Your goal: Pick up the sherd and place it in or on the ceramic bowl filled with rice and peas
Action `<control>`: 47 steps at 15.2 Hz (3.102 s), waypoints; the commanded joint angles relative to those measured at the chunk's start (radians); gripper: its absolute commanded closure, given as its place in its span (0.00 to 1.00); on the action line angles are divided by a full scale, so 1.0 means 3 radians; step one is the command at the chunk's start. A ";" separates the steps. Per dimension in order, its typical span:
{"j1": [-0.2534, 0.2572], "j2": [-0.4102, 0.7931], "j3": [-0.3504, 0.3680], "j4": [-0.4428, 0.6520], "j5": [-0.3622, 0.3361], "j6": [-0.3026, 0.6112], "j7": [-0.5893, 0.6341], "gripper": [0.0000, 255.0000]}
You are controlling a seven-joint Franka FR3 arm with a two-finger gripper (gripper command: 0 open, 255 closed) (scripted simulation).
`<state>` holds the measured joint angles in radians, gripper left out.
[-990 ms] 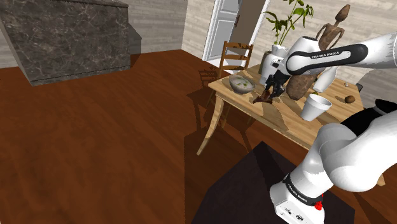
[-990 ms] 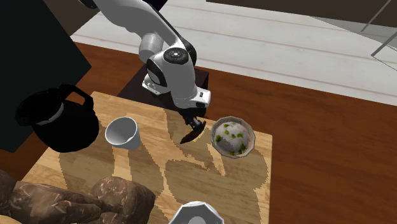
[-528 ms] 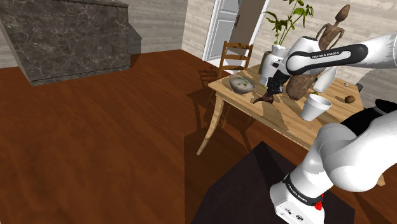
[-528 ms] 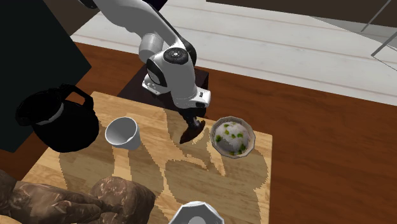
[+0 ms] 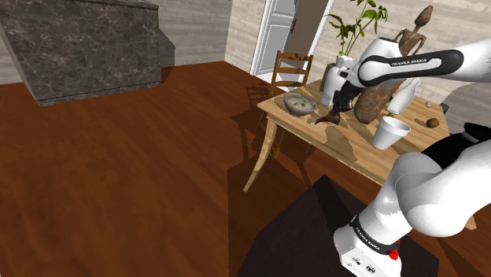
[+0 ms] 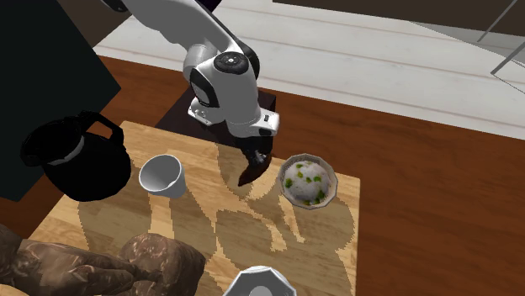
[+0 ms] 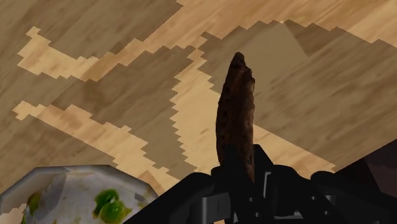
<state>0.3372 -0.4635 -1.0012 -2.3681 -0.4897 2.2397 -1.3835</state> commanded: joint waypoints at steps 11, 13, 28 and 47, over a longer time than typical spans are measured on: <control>-0.0072 -0.0195 0.0297 0.0377 0.0057 -0.0584 -0.0004 1.00; -0.0074 -0.0213 0.0336 0.0449 0.0072 -0.0675 -0.0009 1.00; 0.0034 -0.0120 0.0491 0.1076 0.0259 -0.1232 -0.0065 1.00; 0.0622 0.1955 -0.0293 0.2243 0.1987 -0.1022 -0.0716 1.00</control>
<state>0.5219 0.1249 -1.0895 -1.6806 0.1079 1.9189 -1.5992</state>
